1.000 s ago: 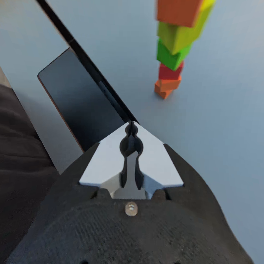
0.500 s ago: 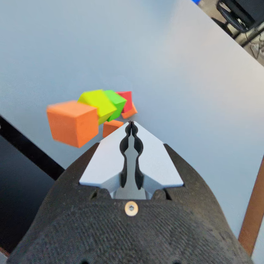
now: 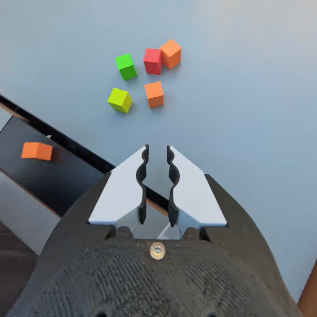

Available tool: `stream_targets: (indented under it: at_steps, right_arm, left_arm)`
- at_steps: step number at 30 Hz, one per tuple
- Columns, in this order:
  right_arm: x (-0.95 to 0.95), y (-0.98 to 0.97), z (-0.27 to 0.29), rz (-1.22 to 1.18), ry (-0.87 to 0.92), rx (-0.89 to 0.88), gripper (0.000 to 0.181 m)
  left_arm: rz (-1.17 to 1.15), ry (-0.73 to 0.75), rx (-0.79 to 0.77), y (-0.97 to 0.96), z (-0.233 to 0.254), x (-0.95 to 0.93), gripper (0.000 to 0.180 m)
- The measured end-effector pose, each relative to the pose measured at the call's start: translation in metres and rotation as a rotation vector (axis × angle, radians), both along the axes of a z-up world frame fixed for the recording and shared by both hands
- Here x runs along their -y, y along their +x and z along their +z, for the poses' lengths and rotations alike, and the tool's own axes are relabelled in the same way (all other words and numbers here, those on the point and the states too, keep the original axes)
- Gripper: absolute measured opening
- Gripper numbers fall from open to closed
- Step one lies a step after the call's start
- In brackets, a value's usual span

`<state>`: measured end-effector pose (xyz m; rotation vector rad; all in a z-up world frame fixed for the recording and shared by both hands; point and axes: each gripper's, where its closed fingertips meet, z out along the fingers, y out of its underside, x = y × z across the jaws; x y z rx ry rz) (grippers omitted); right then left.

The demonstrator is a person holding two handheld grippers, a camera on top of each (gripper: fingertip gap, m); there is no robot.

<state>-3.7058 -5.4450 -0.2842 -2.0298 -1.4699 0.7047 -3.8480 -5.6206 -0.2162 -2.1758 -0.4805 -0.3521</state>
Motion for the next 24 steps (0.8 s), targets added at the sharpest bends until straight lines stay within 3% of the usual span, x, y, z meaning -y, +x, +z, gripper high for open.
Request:
stream_targets:
  at_steps: [11, 13, 14, 18, 24]
  right_arm:
    - [0.192, -0.055, -0.026, 0.796, 0.051, 0.01, 0.054]
    - [0.213, -0.064, -0.035, 0.846, 0.01, 0.002, 0.049]
    - [0.218, -0.065, -0.042, 0.859, -0.004, 0.023, 0.035]
    - [0.202, -0.073, -0.03, 0.778, -0.042, 0.001, 0.035]
    - [0.094, -0.072, -0.012, 0.349, -0.126, -0.079, 0.035]
  left_arm:
    - [0.03, 0.0, 0.065, 0.0, -0.005, 0.005, 0.04]
    - [0.045, -0.01, 0.049, -0.002, -0.007, 0.009, 0.041]
    - [0.05, -0.012, 0.046, -0.003, -0.007, 0.011, 0.041]
    - [0.082, -0.006, 0.04, -0.007, -0.005, 0.021, 0.041]
    - [0.088, -0.037, 0.045, -0.006, -0.019, 0.026, 0.041]
